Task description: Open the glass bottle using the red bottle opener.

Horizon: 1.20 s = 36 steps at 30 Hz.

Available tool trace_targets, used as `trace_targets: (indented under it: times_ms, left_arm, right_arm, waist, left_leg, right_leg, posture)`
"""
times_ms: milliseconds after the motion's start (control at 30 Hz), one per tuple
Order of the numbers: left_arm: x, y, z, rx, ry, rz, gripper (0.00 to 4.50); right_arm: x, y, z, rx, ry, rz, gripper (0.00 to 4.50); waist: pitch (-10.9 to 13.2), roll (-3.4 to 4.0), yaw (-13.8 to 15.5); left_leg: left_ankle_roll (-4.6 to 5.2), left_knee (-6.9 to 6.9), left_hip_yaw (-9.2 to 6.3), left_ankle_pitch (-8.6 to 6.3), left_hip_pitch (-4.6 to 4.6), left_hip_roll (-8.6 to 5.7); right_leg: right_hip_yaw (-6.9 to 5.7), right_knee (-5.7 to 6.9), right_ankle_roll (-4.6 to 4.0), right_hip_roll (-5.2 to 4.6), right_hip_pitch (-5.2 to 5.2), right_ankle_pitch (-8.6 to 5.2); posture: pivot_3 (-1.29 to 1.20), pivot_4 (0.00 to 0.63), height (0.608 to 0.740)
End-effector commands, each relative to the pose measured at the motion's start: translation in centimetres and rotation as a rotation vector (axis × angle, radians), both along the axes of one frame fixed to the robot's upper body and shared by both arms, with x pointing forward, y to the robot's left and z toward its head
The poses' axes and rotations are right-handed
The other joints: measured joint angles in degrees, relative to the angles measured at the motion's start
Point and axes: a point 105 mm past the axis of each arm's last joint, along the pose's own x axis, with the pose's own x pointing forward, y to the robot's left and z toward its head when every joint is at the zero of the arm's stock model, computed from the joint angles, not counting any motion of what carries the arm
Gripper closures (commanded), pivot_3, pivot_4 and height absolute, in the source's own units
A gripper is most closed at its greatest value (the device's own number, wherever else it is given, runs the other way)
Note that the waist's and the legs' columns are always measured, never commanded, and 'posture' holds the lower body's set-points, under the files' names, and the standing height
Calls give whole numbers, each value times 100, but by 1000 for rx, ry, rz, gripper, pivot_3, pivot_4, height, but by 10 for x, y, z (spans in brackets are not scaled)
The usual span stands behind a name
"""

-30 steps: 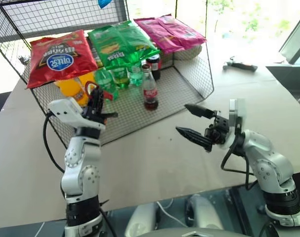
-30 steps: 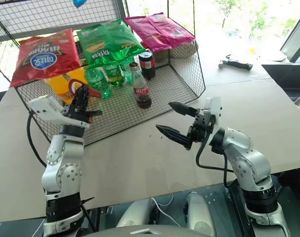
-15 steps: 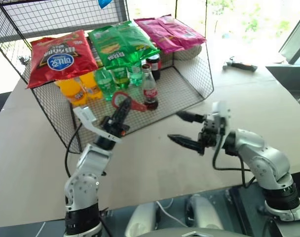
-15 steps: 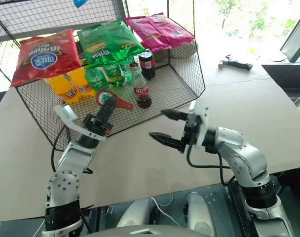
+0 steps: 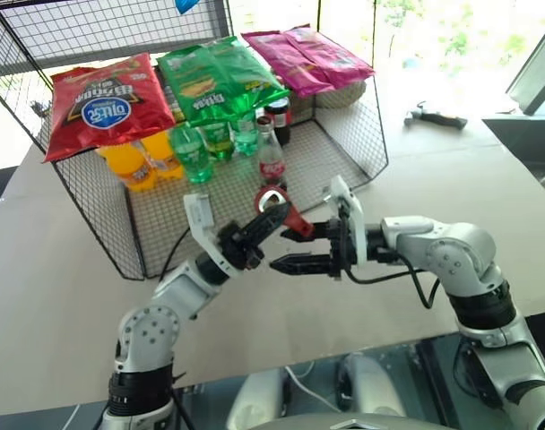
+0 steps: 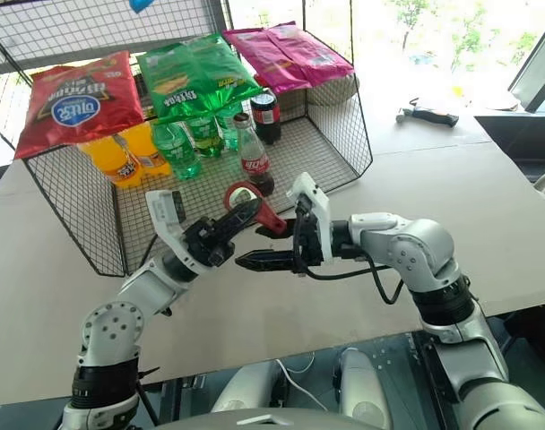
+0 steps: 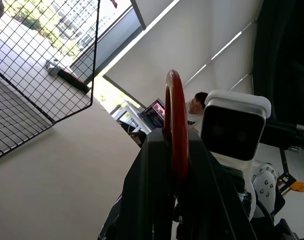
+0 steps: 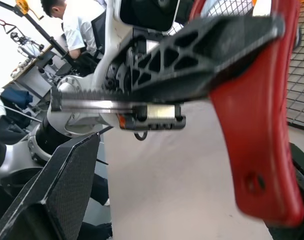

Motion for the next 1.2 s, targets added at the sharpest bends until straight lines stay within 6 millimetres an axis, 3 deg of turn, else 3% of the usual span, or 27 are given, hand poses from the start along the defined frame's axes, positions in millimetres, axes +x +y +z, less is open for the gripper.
trace_targets:
  times_ms: [33,100,167,200,367,933,1100,1133,1200]
  left_arm:
    - [-9,-3,8,-8,-37,-42,4500]
    - [-11,-3,7,-7,-31,-52,4500]
    - [-13,-3,6,-8,-27,-64,4500]
    - [-13,-3,7,-7,-27,-64,4500]
    - [-13,-1,6,-11,-24,-62,4500]
    - [-20,-9,5,-20,-1,-149,4500]
    - [-21,-10,5,-1,-22,-152,4500]
    - [-24,-10,4,4,-23,-167,3751]
    - [-28,-11,3,12,-23,-180,3014]
  right_arm:
    - [-1,0,20,66,-9,36,534]
    - [-3,-2,18,48,-10,51,1243]
    - [-4,-5,16,35,-10,65,2519]
    - [-5,-6,15,29,-10,73,2519]
    - [-12,-10,9,-13,-9,118,4494]
    - [-51,-23,-5,-115,48,359,4494]
    - [-47,-23,-9,-139,37,339,4494]
    - [-44,-23,-10,-137,34,325,4500]
    - [-39,-24,-11,-136,33,295,4500]
  waist:
    - [0,0,-3]
    - [0,0,3]
    - [0,1,-1]
    - [0,1,-5]
    - [0,1,-9]
    - [1,1,-2]
    - [1,1,-1]
    - [1,1,-1]
    - [1,1,-4]
  left_leg:
    - [0,0,-1,0,-1,0]
    - [0,0,-2,0,-1,0]
    - [0,0,-2,0,-2,-2]
    - [0,0,-2,0,-2,-2]
    - [0,0,-4,0,-6,-1]
    - [0,2,-11,0,-14,0]
    - [0,3,-12,0,-15,-1]
    - [0,3,-12,0,-15,-1]
    - [-1,3,-15,0,-16,0]
  right_leg:
    - [-1,0,0,0,0,0]
    - [-2,0,0,0,0,0]
    - [-3,0,0,-2,0,0]
    - [-3,0,0,-2,-1,0]
    - [-5,-1,0,-1,-2,0]
    - [-10,-4,0,-4,-5,0]
    - [-12,-5,0,-6,-5,-1]
    - [-12,-5,0,-6,-6,-1]
    - [-15,-4,0,-6,-7,-1]
  posture:
    - [0,150,735]
    - [0,150,735]
    - [0,150,735]
    - [0,150,735]
    - [0,150,735]
    - [0,150,735]
    - [0,150,735]
    - [0,150,735]
    - [0,150,735]
